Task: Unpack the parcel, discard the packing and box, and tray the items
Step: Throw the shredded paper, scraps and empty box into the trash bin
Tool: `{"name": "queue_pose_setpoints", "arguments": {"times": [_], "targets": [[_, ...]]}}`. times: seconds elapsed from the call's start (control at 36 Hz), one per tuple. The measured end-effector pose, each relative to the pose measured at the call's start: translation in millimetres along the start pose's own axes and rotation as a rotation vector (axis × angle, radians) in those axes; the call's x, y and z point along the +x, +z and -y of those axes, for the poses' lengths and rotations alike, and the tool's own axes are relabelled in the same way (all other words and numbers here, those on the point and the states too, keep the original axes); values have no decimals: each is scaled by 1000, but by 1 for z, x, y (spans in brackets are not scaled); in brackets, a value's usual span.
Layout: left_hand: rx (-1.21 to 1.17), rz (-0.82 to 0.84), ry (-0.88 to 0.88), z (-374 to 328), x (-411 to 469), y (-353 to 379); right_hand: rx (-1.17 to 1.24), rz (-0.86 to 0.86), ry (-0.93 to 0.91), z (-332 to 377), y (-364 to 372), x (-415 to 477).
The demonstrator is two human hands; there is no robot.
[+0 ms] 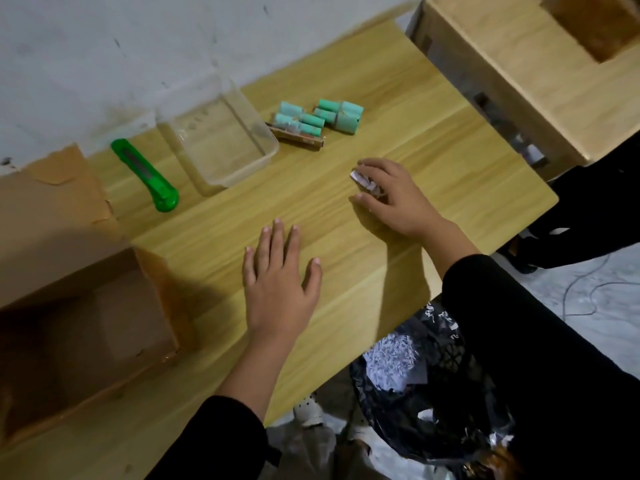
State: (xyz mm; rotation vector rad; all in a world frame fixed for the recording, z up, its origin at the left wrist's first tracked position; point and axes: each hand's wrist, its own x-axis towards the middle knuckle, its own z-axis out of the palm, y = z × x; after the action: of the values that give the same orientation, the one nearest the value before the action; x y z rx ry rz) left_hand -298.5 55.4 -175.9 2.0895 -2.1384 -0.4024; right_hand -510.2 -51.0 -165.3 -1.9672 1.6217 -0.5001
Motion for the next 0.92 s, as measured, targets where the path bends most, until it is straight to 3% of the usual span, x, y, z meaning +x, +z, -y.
{"name": "queue_pose_setpoints", "arguments": {"times": [0.28, 0.92], "targets": [[-25, -15, -1, -1, -1, 1, 37, 184, -92, -9, -13, -32], [-46, -52, 9, 0, -2, 4, 94, -366, 24, 14, 38, -62]]}}
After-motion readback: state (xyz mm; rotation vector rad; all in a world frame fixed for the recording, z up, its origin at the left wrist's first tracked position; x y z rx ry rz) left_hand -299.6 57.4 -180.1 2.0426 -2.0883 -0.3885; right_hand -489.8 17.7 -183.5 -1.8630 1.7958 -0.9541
